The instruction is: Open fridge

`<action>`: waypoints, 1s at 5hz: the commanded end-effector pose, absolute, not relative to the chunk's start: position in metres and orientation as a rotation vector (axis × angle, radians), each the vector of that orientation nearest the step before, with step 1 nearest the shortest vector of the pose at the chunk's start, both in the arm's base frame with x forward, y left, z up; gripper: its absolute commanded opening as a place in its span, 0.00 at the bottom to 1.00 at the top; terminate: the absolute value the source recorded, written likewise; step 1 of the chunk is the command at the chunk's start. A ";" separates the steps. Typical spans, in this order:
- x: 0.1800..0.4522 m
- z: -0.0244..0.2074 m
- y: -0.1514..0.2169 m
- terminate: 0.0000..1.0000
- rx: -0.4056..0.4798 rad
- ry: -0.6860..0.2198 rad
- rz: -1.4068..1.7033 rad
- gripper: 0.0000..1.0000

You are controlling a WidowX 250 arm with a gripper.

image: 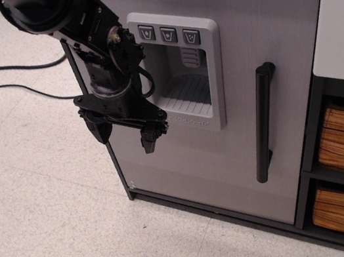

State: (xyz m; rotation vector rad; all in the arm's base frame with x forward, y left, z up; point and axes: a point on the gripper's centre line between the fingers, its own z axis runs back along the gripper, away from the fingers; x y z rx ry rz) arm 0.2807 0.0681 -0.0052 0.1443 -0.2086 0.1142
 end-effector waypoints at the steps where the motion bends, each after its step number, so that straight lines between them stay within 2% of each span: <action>1: 0.281 -0.005 0.068 0.00 0.144 -0.209 0.114 1.00; 2: 0.288 0.006 0.041 0.00 0.122 -0.215 0.119 1.00; 3: 0.312 0.026 0.018 0.00 0.082 -0.240 0.086 1.00; 5: 0.341 0.051 -0.035 0.00 0.001 -0.327 -0.024 1.00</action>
